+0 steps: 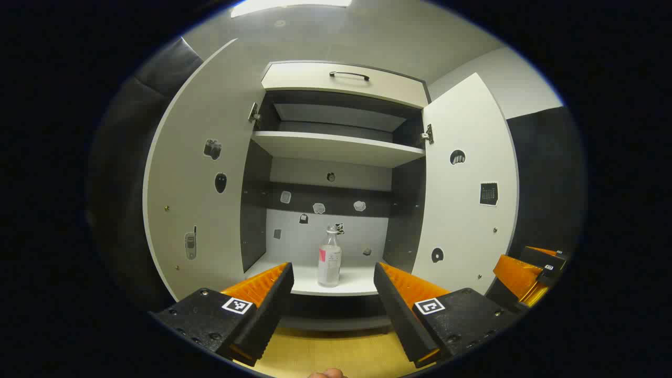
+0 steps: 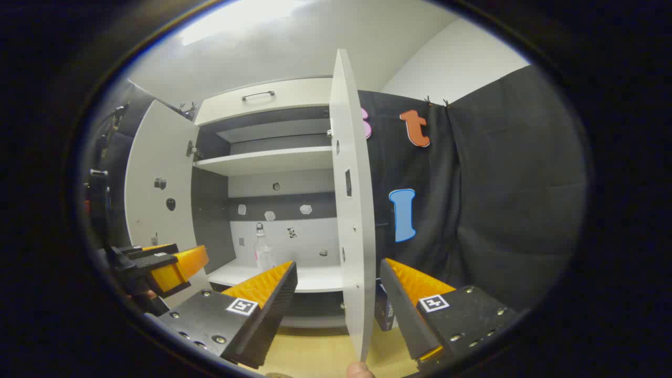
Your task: Grasp the bottle in the cabinet with the left hand and place it on the coaster, then close the right door with the right hand and the left door with the left hand.
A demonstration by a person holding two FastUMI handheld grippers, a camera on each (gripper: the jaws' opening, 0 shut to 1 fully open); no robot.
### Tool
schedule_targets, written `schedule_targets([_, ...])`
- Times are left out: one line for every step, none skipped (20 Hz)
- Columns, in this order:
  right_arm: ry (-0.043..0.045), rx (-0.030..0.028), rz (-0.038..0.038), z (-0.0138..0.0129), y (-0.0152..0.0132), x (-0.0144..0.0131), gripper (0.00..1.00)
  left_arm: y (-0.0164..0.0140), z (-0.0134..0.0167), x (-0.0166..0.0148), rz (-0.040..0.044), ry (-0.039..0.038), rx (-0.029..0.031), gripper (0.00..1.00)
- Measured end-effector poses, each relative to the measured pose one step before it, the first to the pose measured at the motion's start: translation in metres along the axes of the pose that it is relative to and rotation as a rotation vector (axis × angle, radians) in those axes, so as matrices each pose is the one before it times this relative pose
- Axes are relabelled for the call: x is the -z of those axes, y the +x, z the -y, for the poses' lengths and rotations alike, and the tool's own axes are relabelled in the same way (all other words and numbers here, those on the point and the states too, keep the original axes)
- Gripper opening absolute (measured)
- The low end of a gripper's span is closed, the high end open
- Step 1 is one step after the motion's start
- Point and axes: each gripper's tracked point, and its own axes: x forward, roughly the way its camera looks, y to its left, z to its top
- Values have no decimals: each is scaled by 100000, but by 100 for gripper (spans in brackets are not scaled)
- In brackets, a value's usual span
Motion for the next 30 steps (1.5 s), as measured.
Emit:
schedule_targets([-36, 202, 72, 50, -21, -159, 96, 191, 74, 154, -304, -205, 189, 96])
schedule_targets([-190, 325, 26, 53, -35, -52, 96, 213, 74, 51, -170, -220, 165, 96])
schedule_targets([-308, 327, -51, 1, 47, -13, 96, 167, 45, 84, -291, -195, 221, 96])
schedule_targets([-305, 417, -51, -1, 16, -10, 96, 175, 109, 11, -209, -102, 337, 96])
schedule_targets([-170, 421, 107, 83, 3, -147, 96, 187, 35, 102, -254, 178, 222, 96])
schedule_targets([39, 306, -23, 38, 11, 31, 96, 244, 29, 12, -105, 354, 200, 96])
schedule_targets([121, 312, 60, -5, -7, -21, 96, 247, 61, 114, -284, 357, 262, 96])
schedule_targets([192, 334, 183, 28, -12, -37, 99, 88, 99, 4, -99, 286, 292, 96])
schedule_targets([41, 244, 67, -11, 107, -51, 96, 113, 60, 42, -191, 303, 120, 96])
schedule_targets([-59, 311, -77, 39, -21, 1, 96, 37, 28, -5, 49, 252, 110, 96])
schedule_targets([-50, 59, -147, -67, -8, 43, 96, 122, -15, 35, -27, 306, -12, 96])
schedule_targets([-146, 132, -260, -3, 53, 9, 96, -2, 48, -75, 86, 365, 207, 96])
schedule_targets([-85, 11, -117, -1, 13, -20, 96, 10, 3, -5, 106, 383, -35, 96])
schedule_targets([-78, 56, -75, 6, 44, 14, 96, 49, 10, -112, 353, 304, -59, 96])
schedule_targets([-31, 4, 73, 63, 7, -121, 96, 78, 21, -26, 318, 223, -27, 96])
schedule_targets([-152, 189, -44, 57, -2, -51, 96, 246, -31, -47, 189, 137, -117, 96])
schedule_targets([-181, 310, -96, 95, 3, -22, 96, 268, -60, 57, 142, 80, -158, 96])
schedule_targets([-140, 513, -62, 23, -31, 38, 96, 360, 15, -28, 264, 25, -12, 96])
schedule_targets([-148, 738, -32, 153, -47, -185, 96, 587, -120, 13, 314, 168, -285, 96])
schedule_targets([-119, 866, 11, 236, -57, -185, 96, 585, -142, 0, 131, 205, -498, 96])
schedule_targets([-110, 1049, 145, 255, -117, -322, 96, 750, -130, 195, -334, 379, -635, 96])
schedule_targets([-131, 1196, 210, 43, -77, -63, 96, 877, -76, 135, -391, 379, -230, 96])
schedule_targets([-229, 1296, 175, 221, -68, -211, 96, 1028, -95, 101, -227, 218, -22, 96])
schedule_targets([-272, 1496, 173, 240, -109, -215, 96, 1066, -95, 80, 108, 67, -296, 96])
schedule_targets([-295, 1554, 269, 201, -60, -195, 96, 1086, -112, 103, -66, -105, -307, 96])
schedule_targets([-276, 1750, 277, 138, -126, -40, 96, 1073, -109, 58, 419, -261, -322, 96])
schedule_targets([-241, 1814, 235, 157, 10, -65, 96, 1374, -107, 172, -64, -99, -418, 96])
schedule_targets([-207, 1876, 194, 326, 80, -88, 96, 1376, -119, 160, 128, 380, -449, 96])
schedule_targets([-299, 1894, 171, 481, 92, -100, 96, 1495, -180, 430, -609, 631, -630, 96])
schedule_targets([-389, 1961, 125, 1010, 74, 65, 96, 1335, -147, 357, -536, 427, -578, 96])
